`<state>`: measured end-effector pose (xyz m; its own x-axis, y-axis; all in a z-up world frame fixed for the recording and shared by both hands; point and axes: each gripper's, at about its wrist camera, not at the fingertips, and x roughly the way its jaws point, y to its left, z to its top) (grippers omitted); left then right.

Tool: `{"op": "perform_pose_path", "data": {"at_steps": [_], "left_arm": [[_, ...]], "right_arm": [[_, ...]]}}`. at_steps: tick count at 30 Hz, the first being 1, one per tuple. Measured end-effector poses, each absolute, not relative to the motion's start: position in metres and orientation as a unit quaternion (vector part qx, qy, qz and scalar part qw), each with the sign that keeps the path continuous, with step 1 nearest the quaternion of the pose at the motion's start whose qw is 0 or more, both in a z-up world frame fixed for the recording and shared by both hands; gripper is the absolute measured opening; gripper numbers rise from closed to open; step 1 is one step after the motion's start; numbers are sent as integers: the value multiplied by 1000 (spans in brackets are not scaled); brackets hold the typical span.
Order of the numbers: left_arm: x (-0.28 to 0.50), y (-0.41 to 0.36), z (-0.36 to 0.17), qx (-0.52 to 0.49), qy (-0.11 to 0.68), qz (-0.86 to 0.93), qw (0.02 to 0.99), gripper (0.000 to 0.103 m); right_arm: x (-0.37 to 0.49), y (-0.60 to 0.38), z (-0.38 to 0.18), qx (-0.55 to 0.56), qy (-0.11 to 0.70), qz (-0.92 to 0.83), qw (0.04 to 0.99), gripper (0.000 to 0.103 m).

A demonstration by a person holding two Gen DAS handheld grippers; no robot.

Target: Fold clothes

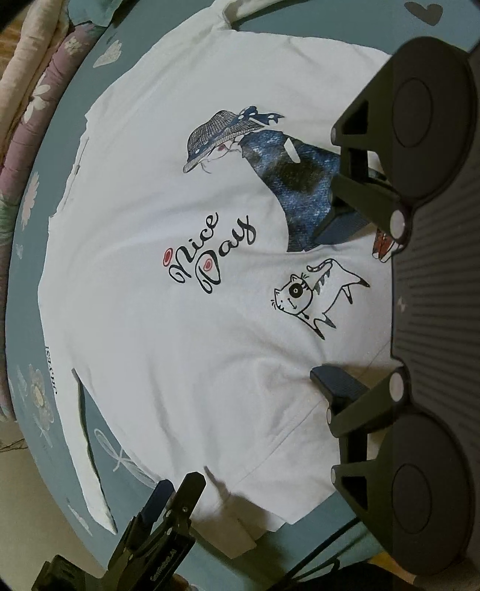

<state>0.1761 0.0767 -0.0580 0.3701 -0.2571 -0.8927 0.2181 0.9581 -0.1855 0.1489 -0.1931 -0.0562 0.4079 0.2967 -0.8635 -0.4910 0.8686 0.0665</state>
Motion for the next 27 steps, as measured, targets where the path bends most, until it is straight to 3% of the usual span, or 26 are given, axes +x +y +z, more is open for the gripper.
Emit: {"op": "perform_pose_path", "data": {"at_steps": [8,15,17,21,27], "left_arm": [[156,76,-61,17,495,-171,852,80],[98,64,-36,120,405,-150,894,81],[78,59,-26,152,379,-143,902,81],[42,19,-22,234,324,-177,899,82],[19,-52,-59,384,281,-202,856,83]], "right_arm": [[124,-197,-57,-102,441,224,863,79],[79,-199,-24,-106,399,179,893,82],[56,-196,-11,-126,370,184,902,87],[28,-179,-20,-180,346,177,904,87],[3,-142,-58,-332,300,153,881,89]]}}
